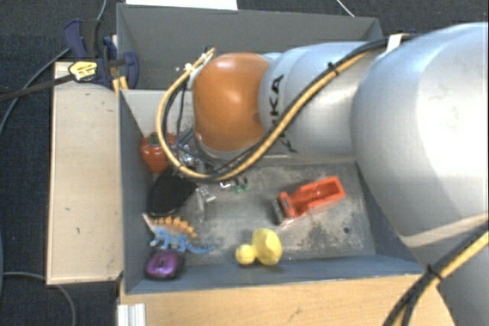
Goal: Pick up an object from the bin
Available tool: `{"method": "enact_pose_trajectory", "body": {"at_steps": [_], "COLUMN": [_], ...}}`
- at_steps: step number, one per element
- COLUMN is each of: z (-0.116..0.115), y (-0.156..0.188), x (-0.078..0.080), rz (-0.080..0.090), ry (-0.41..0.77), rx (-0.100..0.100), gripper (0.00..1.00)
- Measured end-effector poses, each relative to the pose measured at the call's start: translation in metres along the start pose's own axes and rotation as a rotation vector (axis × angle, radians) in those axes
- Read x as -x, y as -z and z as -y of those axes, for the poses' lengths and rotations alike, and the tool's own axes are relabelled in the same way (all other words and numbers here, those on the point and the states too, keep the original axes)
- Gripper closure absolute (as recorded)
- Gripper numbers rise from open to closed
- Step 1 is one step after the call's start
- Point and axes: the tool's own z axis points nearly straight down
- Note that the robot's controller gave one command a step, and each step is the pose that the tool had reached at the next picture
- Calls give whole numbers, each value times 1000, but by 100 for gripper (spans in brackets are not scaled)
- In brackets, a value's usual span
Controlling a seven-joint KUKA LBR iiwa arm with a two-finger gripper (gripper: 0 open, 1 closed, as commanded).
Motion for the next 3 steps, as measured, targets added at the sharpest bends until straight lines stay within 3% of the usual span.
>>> {"method": "enact_pose_trajectory", "body": {"at_steps": [1, 2, 3], "z": [3, -16, -22], "y": [11, 16, -21], "x": [-7, 26, 26], "rz": [-4, 0, 2], "ry": [35, 246, 317], "rx": [1, 1, 6], "gripper": [0, 0, 0]}}
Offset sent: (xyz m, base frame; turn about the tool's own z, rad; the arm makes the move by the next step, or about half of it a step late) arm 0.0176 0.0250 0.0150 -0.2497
